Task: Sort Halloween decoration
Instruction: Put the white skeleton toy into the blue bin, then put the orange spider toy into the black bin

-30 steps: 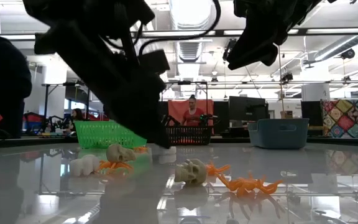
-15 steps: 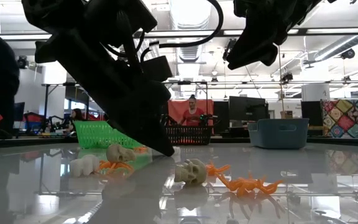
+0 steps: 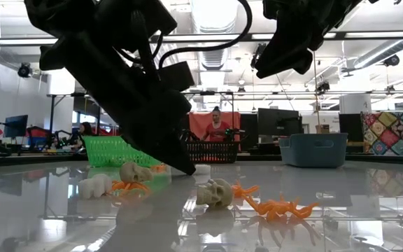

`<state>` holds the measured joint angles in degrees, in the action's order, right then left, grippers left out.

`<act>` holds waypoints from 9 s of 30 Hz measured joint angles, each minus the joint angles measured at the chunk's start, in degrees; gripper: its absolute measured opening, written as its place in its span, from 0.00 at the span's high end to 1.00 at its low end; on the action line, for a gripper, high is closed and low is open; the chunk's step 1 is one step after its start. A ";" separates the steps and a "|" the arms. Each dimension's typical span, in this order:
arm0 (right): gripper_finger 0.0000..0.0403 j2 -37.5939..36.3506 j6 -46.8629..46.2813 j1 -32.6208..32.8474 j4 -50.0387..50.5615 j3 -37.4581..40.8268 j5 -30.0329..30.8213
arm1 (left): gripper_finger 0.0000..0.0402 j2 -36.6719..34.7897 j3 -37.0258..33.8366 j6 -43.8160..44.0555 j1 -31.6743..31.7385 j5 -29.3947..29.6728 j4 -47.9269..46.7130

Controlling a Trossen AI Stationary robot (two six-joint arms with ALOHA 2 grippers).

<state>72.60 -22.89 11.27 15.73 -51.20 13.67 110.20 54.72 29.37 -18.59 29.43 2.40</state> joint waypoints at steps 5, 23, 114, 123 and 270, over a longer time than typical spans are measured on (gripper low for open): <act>0.69 -0.01 0.07 0.02 -0.07 0.02 0.00 | 0.98 -2.91 -0.09 -3.81 0.13 0.09 1.65; 0.69 -15.67 5.40 7.22 1.03 1.01 -0.58 | 0.98 -7.98 -0.02 -28.19 6.38 -5.30 24.42; 0.70 -9.32 2.00 16.04 -3.74 13.37 0.23 | 0.77 -24.88 -3.72 -34.10 11.43 -19.41 19.50; 0.73 -3.23 -5.29 22.01 -1.16 14.37 -11.88 | 0.77 -30.04 -5.79 -28.67 6.40 -19.41 19.64; 0.39 9.19 7.42 27.82 -37.50 30.73 1.42 | 0.77 -26.96 -5.71 -25.80 5.11 -19.43 26.37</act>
<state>81.79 -15.47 39.09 -21.77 -20.47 15.09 83.24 49.01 3.57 -13.47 10.00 28.77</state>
